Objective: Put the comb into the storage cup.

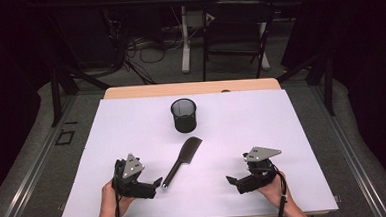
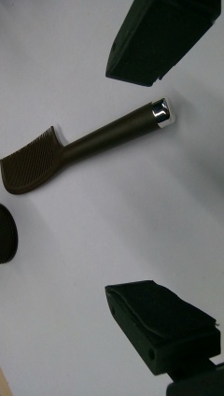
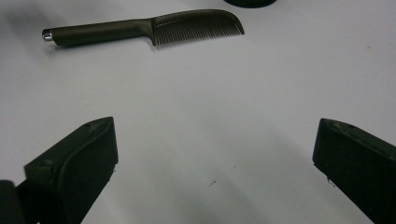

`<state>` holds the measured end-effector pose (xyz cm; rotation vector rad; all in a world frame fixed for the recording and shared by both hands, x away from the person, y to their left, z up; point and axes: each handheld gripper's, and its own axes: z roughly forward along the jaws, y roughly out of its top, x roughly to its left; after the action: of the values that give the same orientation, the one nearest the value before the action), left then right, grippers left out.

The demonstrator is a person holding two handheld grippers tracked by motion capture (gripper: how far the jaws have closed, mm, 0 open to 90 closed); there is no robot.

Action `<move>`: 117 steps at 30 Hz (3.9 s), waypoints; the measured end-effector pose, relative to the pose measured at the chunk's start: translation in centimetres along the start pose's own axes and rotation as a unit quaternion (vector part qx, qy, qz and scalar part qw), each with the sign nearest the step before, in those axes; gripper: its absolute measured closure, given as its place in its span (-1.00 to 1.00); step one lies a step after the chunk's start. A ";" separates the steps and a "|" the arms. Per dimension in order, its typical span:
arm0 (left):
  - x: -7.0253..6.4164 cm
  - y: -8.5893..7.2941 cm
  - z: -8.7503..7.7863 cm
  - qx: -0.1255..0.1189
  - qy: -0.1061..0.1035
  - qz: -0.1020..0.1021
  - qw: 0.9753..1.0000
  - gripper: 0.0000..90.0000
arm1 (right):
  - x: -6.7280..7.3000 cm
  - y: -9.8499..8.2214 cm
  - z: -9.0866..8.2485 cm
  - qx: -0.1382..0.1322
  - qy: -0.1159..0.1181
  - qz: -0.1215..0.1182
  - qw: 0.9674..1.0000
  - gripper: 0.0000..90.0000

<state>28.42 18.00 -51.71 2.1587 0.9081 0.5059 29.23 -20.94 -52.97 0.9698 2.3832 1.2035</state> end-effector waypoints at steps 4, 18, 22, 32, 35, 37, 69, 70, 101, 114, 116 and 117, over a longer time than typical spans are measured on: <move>-0.2 0.7 0.5 0.016 -0.005 0.003 1.000 -1.00 | 0.0 -0.2 -0.3 -0.009 -0.001 -0.008 1.000 -1.00; -0.8 3.3 2.2 0.071 -0.026 0.012 0.997 -0.99 | -0.7 -0.8 -1.9 -0.034 -0.023 0.009 0.999 -1.00; -0.9 3.9 2.5 0.088 -0.030 0.007 0.996 -0.98 | -0.8 -0.8 -1.8 -0.032 -0.025 0.006 0.999 -1.00; -1.0 5.4 3.3 0.133 -0.040 -0.010 0.990 -0.98 | -0.9 -0.7 -2.1 -0.039 -0.034 0.005 0.999 -1.00; -1.1 6.0 3.4 0.147 -0.039 -0.014 0.988 -0.97 | -1.0 -0.6 -2.3 -0.040 -0.034 0.004 0.999 -1.00; -1.1 6.4 3.4 0.159 -0.036 -0.016 0.986 -0.97 | -1.0 -0.6 -2.3 -0.042 -0.034 0.004 0.999 -1.00; -2.1 10.1 9.8 0.312 -0.029 -0.014 0.950 0.11 | -1.2 -0.8 -1.6 -0.028 -0.022 0.004 0.999 -1.00; -2.1 10.1 10.0 0.314 -0.030 -0.016 0.949 0.15 | -1.2 -0.7 -1.6 -0.028 -0.021 0.003 0.999 -1.00; -2.2 9.6 11.6 0.346 -0.032 -0.015 0.938 0.61 | -1.1 -0.8 -1.4 -0.019 -0.012 -0.003 1.000 -1.00; -1.3 9.5 9.6 0.305 -0.045 0.001 0.951 0.61 | -1.3 -0.8 -1.4 -0.022 -0.013 0.000 1.000 -1.00; -1.3 9.4 9.3 0.298 -0.046 0.003 0.953 0.61 | -1.3 -0.8 -1.4 -0.021 -0.014 0.000 1.000 -1.00; -1.2 9.4 9.2 0.295 -0.048 0.003 0.954 0.61 | -1.3 -0.8 -1.4 -0.020 -0.013 0.001 1.000 -1.00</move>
<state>37.23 8.24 -50.83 2.6894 1.0976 0.1295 29.07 -23.03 -52.81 0.9709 2.3283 1.2278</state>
